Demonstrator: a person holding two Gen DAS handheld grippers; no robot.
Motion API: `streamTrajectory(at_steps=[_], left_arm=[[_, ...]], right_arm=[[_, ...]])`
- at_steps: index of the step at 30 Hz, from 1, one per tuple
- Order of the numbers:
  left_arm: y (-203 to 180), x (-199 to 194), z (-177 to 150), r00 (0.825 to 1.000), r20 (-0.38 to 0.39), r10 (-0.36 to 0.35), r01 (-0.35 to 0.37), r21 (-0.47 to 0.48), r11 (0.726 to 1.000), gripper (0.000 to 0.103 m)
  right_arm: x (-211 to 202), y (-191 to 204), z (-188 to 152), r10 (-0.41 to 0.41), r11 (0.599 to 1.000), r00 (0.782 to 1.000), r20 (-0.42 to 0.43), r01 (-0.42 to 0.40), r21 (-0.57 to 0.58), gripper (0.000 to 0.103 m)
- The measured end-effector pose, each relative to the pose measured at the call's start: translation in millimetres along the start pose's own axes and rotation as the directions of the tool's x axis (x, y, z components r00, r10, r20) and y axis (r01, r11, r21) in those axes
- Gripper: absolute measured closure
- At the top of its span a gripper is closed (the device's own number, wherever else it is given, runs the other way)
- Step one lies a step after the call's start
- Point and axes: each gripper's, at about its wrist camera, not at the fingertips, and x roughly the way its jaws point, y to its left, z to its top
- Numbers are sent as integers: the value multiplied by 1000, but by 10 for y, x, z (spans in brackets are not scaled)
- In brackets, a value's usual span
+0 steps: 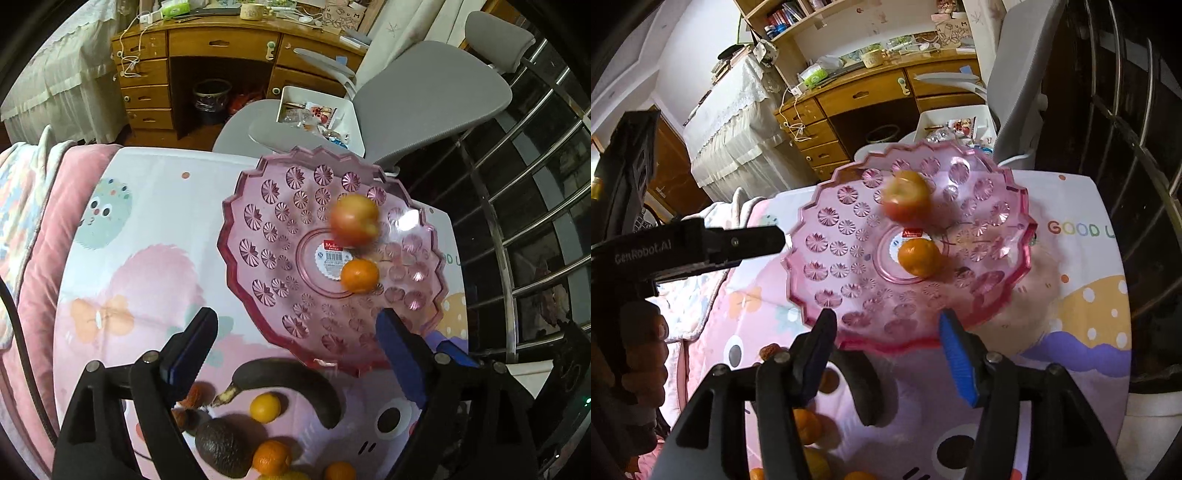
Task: Organize fruits
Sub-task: 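Lower the apple into the pink glass bowl with left tool while right tool releases the orange there, then withdraw left tool from the bowl while right tool reaches for the yellow pear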
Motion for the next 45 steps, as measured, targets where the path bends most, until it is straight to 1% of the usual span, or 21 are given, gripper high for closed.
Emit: streamTrajectory(at_steps=[6, 12, 17, 23, 31, 34, 38, 41, 45], left_arm=[[74, -216, -156, 1000, 12, 3, -3, -9, 1000, 18], [161, -461, -384, 1000, 23, 9, -9, -9, 1000, 18], [294, -670, -635, 999, 28, 23, -23, -4, 1000, 18], [469, -899, -970, 999, 45, 14, -13, -18, 1000, 19], [820, -1146, -1518, 998, 57, 35, -29, -98, 995, 19], [941, -1193, -1733, 998, 49, 44, -38, -121, 992, 19], [1060, -1211, -2029, 998, 31, 53, -48, -140, 989, 19], [1094, -1176, -2211, 998, 11, 54, -52, -143, 988, 19], [1117, -1086, -2436, 999, -13, 52, -53, -127, 990, 19]], right_arm=[[-157, 62, -12, 7, 1000, 1000, 14, -7, 30, 45], [-321, 72, -58, 13, 995, 1000, 15, -14, 94, 45], [-423, 99, -187, 21, 987, 1000, -12, -19, 161, 45], [-506, 175, -383, 33, 971, 998, -55, -19, 237, 45], [-522, 229, -647, 42, 950, 992, -122, -2, 313, 45], [-485, 226, -769, 57, 935, 986, -157, 3, 354, 45], [-412, 229, -967, 96, 907, 974, -206, 0, 422, 45], [-328, 243, -1159, 131, 883, 960, -246, -1, 470, 45], [-235, 266, -1369, 193, 846, 944, -267, -22, 532, 45]])
